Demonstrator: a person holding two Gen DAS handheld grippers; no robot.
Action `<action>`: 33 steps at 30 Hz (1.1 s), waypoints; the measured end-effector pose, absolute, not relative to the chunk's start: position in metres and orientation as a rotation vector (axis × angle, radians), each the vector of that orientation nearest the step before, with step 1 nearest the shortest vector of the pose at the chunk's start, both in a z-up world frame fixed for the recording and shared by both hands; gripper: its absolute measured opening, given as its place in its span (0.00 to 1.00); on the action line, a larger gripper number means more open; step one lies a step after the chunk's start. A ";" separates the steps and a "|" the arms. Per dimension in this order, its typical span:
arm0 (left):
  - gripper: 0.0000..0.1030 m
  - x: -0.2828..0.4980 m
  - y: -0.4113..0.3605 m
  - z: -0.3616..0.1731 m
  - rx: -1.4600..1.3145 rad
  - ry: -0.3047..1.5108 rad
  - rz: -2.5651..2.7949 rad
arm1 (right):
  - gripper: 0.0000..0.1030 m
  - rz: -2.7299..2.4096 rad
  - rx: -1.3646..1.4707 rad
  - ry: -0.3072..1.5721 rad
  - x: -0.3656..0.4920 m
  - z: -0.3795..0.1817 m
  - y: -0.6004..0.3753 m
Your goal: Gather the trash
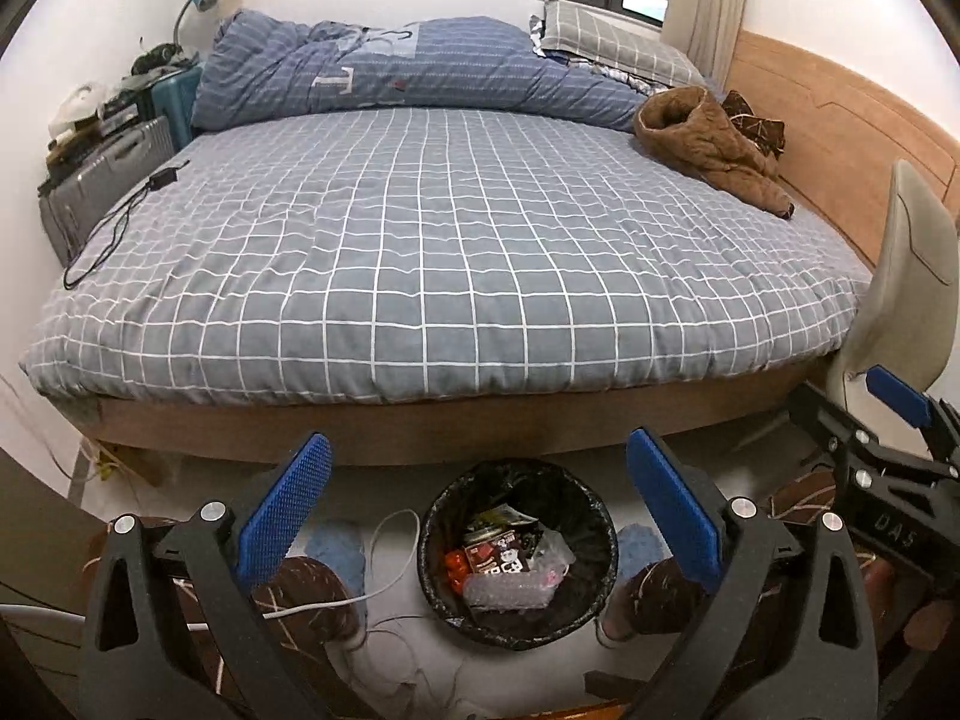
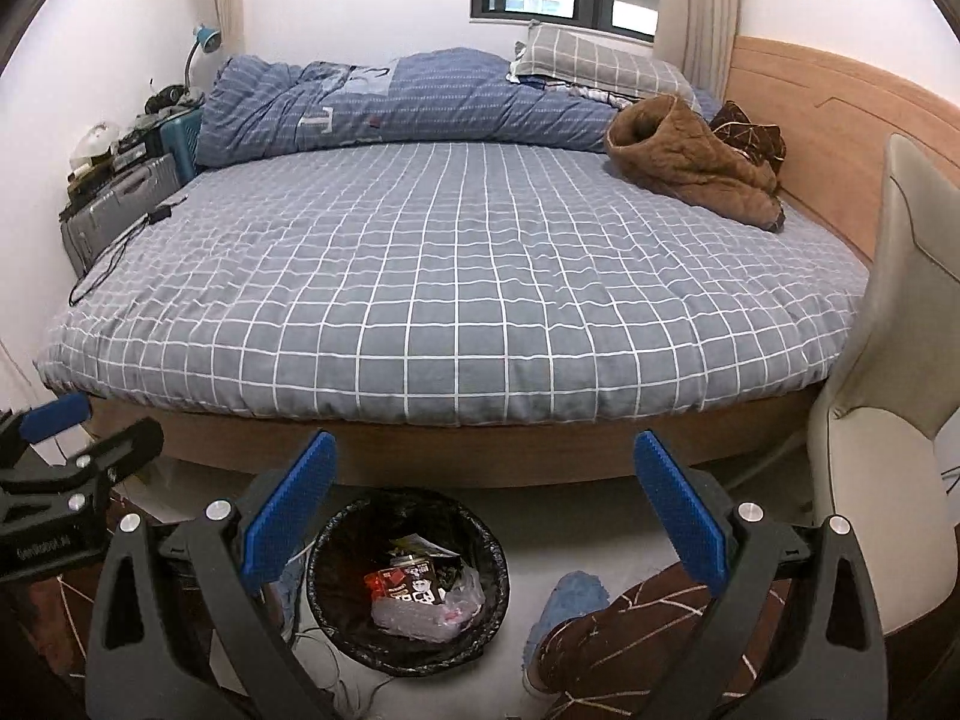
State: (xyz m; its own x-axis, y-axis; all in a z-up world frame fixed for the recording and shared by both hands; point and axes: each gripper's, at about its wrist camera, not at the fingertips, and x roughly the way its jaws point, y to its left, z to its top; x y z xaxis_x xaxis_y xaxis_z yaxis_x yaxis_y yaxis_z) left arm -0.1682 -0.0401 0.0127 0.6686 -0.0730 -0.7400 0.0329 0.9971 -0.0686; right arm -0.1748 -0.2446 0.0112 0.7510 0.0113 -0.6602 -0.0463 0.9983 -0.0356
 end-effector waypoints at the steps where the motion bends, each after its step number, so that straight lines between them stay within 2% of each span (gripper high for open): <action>1: 0.94 -0.171 -0.040 0.014 -0.051 0.834 -0.059 | 0.93 0.033 -0.051 0.720 -0.175 0.012 -0.245; 33: 0.94 -0.167 -0.034 0.012 -0.041 0.844 -0.028 | 0.93 0.044 -0.072 0.737 -0.171 0.006 -0.240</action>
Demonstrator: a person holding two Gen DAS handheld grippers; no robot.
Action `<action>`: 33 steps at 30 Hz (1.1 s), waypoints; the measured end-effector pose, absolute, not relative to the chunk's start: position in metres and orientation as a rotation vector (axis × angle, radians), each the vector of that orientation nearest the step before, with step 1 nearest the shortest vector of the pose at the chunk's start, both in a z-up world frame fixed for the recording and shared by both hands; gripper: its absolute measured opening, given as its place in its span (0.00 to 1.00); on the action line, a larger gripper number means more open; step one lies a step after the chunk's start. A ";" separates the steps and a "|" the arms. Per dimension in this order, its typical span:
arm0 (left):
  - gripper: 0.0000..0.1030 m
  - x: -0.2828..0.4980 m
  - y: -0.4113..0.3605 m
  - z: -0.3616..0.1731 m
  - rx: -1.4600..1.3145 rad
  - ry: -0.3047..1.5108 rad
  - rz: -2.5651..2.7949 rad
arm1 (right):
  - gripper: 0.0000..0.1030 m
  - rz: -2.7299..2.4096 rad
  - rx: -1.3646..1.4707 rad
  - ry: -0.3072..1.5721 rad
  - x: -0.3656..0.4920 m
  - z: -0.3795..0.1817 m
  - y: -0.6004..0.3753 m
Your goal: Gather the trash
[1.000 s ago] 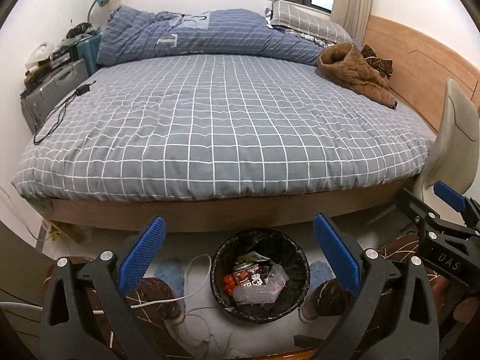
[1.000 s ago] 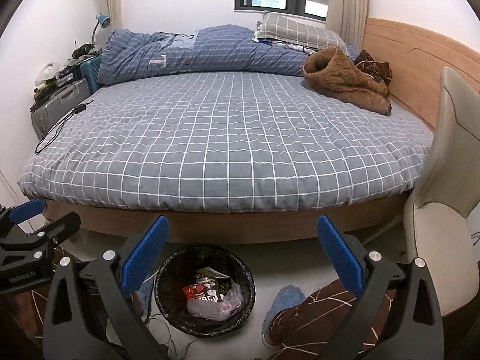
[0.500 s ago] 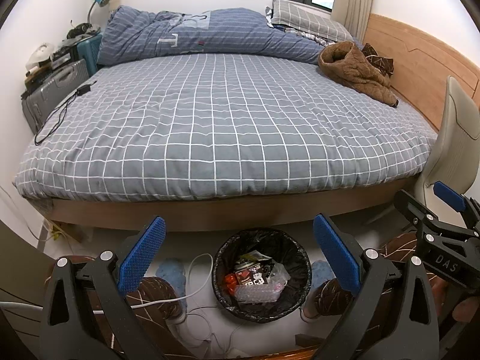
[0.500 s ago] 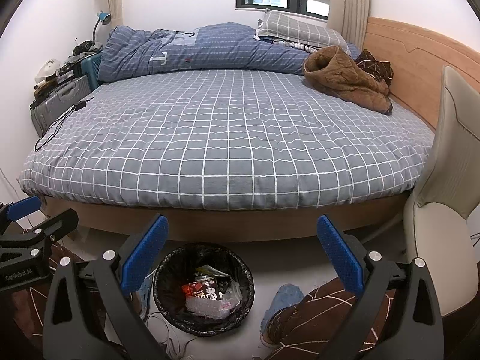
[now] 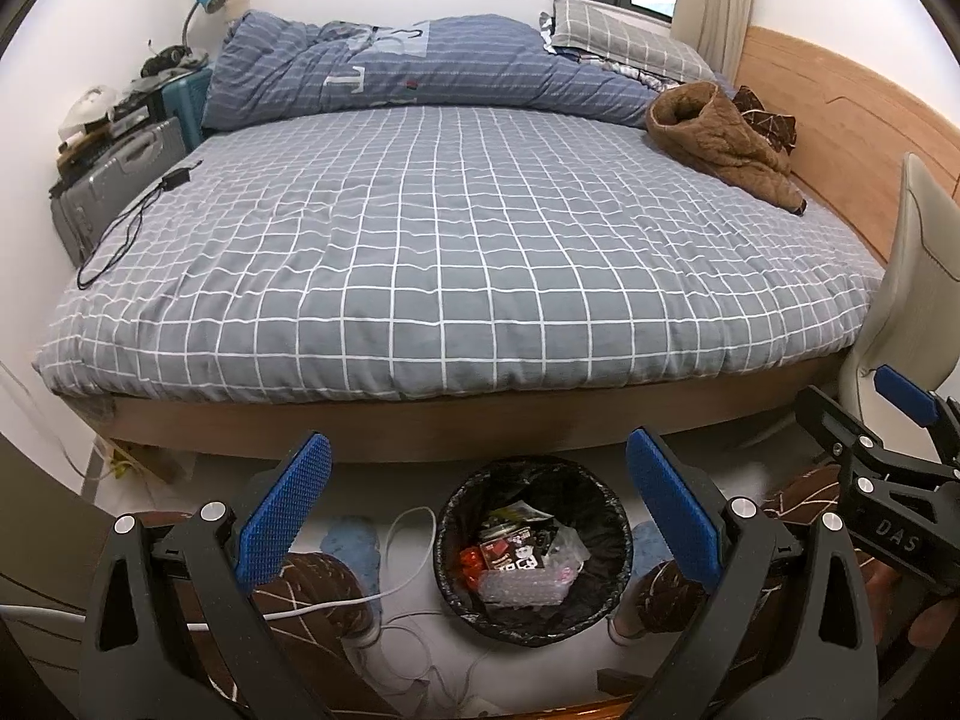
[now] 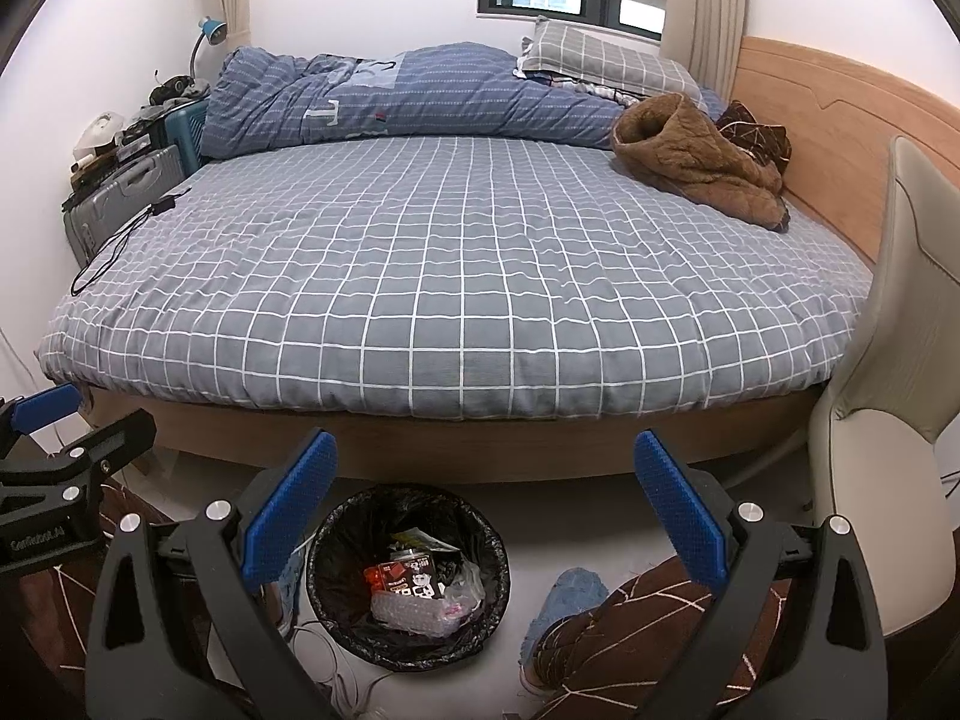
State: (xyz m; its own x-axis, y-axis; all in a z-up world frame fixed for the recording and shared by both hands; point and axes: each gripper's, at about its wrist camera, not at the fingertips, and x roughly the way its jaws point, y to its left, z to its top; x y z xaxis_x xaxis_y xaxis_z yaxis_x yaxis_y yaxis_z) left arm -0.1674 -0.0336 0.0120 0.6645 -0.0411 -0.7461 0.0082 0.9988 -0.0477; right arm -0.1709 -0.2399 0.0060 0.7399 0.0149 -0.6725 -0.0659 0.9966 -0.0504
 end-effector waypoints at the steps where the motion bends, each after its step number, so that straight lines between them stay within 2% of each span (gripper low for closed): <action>1: 0.94 -0.167 -0.033 0.012 -0.041 0.844 -0.024 | 0.93 0.044 -0.073 0.736 -0.171 0.007 -0.240; 33: 0.94 -0.168 -0.043 0.012 -0.019 0.845 0.027 | 0.93 0.048 -0.067 0.741 -0.174 0.007 -0.239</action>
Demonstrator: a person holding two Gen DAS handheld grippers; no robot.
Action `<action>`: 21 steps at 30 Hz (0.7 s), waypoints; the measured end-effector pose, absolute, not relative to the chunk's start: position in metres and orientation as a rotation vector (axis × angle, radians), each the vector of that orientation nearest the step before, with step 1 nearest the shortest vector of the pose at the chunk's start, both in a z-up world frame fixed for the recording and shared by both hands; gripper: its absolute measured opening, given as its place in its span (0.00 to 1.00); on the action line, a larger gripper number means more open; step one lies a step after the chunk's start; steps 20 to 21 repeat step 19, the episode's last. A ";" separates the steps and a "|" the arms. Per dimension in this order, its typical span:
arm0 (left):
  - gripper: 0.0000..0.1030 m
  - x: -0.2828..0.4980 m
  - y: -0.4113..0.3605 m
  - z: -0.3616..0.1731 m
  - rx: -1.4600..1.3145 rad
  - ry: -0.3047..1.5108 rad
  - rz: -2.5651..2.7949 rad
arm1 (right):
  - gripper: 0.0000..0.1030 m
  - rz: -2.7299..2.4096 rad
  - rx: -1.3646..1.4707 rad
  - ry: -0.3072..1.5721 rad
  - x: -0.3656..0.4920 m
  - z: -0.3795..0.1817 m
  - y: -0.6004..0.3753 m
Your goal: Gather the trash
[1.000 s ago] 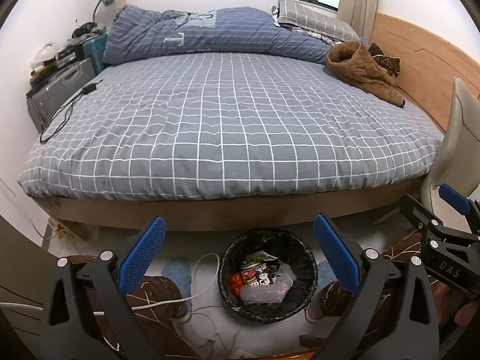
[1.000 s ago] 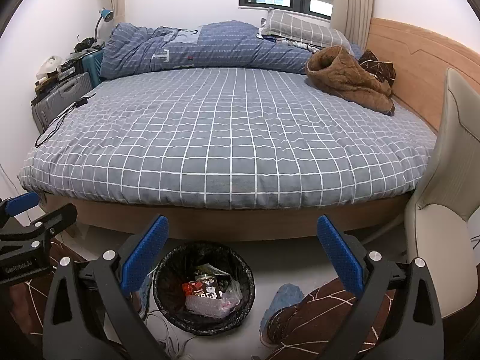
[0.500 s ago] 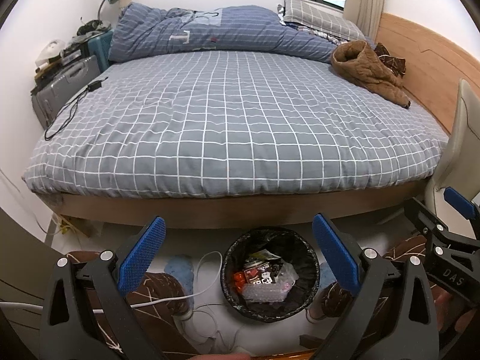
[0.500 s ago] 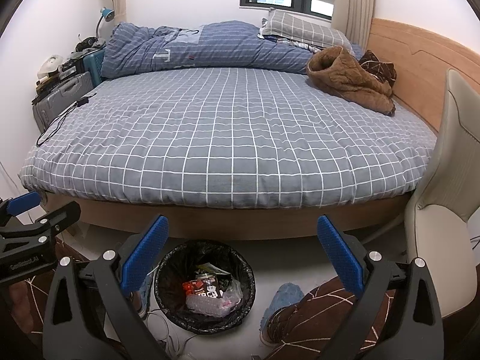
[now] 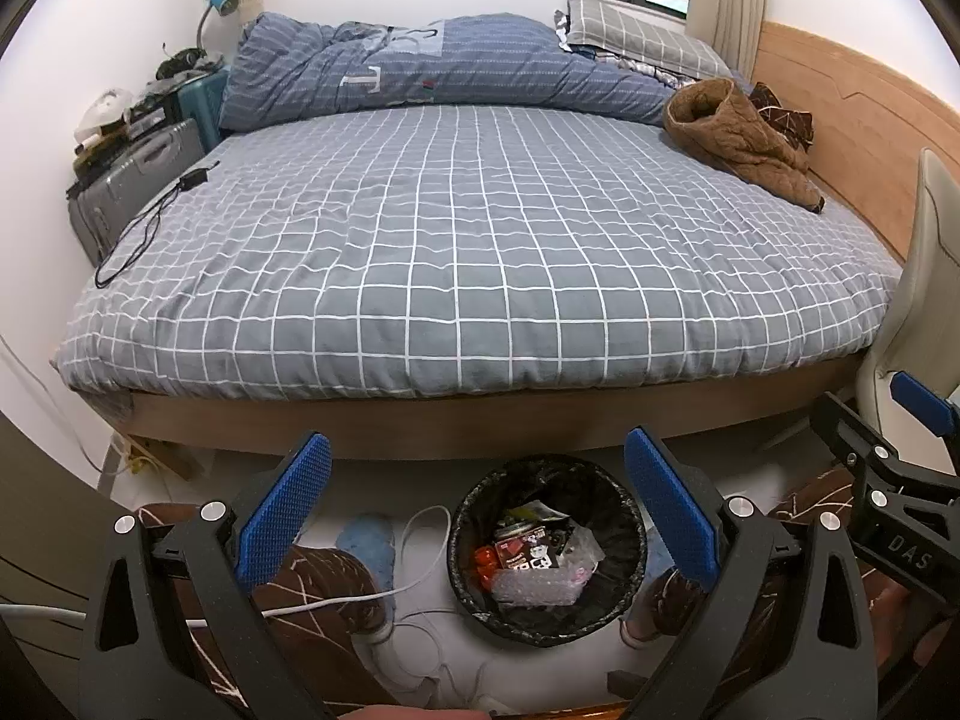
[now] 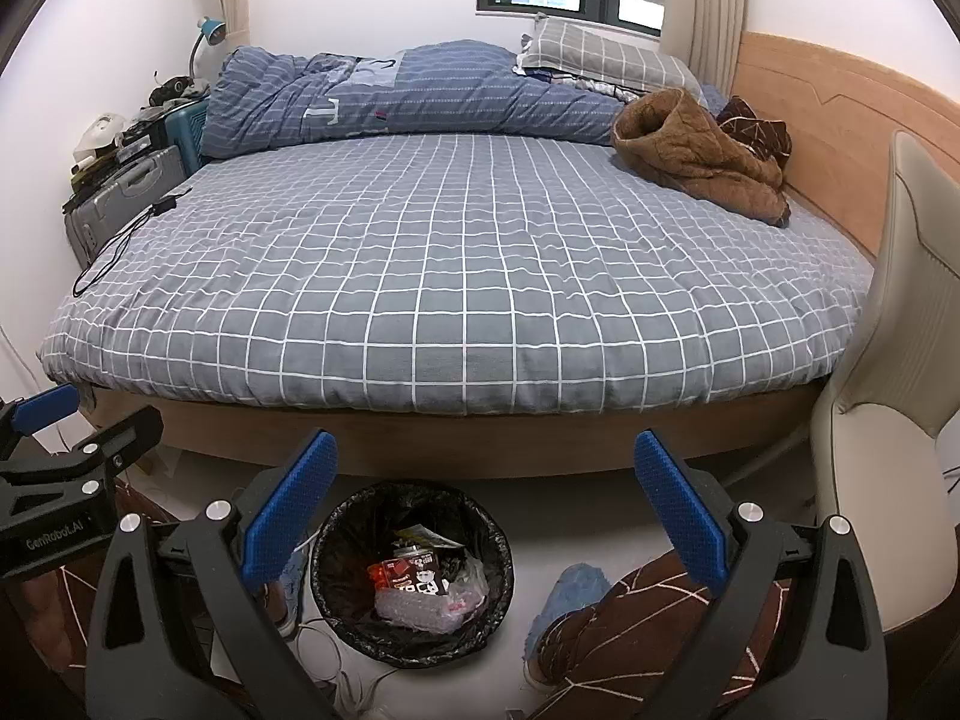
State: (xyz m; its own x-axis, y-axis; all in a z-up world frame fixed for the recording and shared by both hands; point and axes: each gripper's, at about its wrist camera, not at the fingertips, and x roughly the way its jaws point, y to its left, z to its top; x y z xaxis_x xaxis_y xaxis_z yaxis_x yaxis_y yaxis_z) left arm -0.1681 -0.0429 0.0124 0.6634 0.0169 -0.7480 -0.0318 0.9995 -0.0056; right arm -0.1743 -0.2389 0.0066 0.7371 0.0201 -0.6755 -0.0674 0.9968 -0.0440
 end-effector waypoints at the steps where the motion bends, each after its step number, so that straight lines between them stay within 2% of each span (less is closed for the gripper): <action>1: 0.94 -0.168 -0.043 0.013 -0.014 0.843 0.026 | 0.93 0.049 -0.068 0.741 -0.174 0.007 -0.239; 21: 0.94 -0.166 -0.047 0.009 -0.005 0.850 0.026 | 0.93 0.052 -0.066 0.743 -0.176 0.005 -0.237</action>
